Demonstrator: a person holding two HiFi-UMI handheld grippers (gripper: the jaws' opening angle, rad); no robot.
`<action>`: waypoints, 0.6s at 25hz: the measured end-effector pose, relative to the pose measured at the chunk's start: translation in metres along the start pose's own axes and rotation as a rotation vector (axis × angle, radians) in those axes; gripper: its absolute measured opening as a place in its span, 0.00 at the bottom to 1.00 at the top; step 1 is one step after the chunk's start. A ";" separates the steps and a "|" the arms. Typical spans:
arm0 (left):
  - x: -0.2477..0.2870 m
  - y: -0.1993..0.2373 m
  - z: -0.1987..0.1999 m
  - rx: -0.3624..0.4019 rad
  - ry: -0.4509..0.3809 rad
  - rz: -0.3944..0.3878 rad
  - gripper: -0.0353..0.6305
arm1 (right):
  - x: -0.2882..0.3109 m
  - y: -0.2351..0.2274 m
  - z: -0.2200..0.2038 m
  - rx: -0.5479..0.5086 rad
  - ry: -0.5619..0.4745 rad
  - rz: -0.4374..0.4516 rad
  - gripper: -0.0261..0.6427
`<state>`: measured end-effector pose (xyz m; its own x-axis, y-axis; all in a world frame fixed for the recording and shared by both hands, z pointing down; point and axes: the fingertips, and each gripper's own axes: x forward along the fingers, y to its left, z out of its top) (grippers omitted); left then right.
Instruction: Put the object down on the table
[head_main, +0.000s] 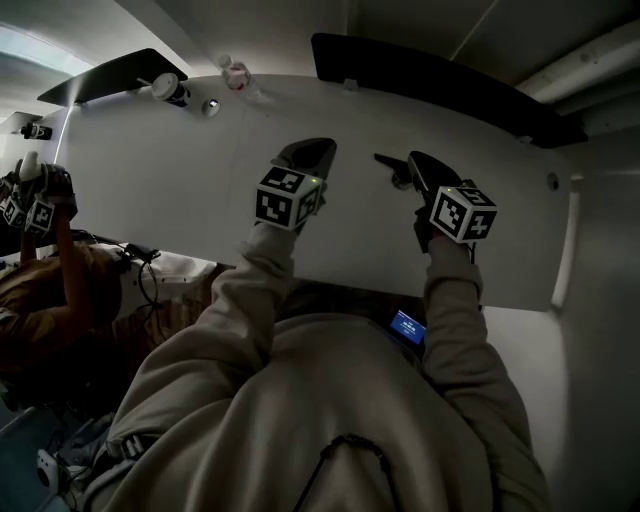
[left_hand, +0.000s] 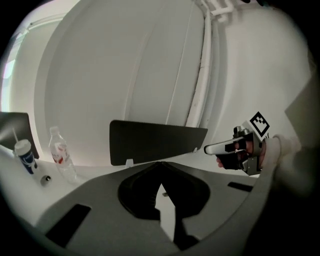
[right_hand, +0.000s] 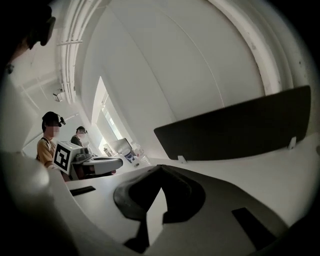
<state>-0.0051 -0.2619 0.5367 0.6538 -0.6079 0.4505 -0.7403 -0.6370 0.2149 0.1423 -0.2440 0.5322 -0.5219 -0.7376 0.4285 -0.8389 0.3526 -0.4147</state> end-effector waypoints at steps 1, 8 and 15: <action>-0.004 0.000 0.012 0.011 -0.019 0.002 0.06 | -0.004 0.004 0.014 -0.025 -0.018 -0.003 0.07; -0.035 -0.011 0.105 0.089 -0.182 -0.001 0.06 | -0.046 0.048 0.113 -0.161 -0.176 -0.002 0.07; -0.077 -0.047 0.199 0.187 -0.326 -0.045 0.06 | -0.097 0.097 0.189 -0.292 -0.294 0.002 0.07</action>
<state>0.0103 -0.2799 0.3198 0.7225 -0.6773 0.1387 -0.6883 -0.7235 0.0524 0.1409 -0.2473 0.2994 -0.4929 -0.8548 0.1627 -0.8685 0.4718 -0.1523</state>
